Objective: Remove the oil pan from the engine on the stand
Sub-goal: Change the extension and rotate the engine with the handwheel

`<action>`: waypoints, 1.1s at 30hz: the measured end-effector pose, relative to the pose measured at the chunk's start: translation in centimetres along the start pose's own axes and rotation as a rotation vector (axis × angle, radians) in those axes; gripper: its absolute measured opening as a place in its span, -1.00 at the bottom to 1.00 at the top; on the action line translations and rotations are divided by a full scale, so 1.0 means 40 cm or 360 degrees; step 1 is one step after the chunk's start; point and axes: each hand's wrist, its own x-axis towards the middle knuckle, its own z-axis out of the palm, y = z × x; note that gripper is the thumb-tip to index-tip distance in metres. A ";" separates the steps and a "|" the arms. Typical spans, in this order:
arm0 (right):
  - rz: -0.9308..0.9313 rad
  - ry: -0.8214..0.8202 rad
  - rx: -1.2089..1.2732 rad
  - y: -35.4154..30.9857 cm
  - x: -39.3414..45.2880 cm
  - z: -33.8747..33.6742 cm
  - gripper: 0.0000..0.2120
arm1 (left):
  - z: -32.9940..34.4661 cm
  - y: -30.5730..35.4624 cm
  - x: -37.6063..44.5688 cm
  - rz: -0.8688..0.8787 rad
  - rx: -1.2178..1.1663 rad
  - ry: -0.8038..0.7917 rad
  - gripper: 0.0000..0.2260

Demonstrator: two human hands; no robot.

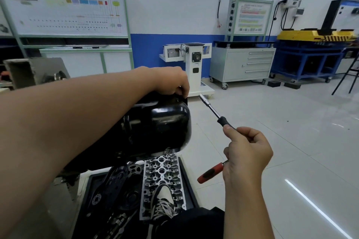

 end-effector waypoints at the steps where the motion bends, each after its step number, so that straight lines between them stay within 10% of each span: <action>1: 0.0010 0.0002 0.0002 0.000 -0.001 0.000 -0.72 | 0.005 -0.001 0.000 -0.0009 -0.0008 0.0033 -0.81; 33: 0.0180 0.0046 0.0053 0.007 -0.027 0.031 -0.74 | 0.025 -0.014 -0.017 0.0009 -0.0155 0.0296 -0.86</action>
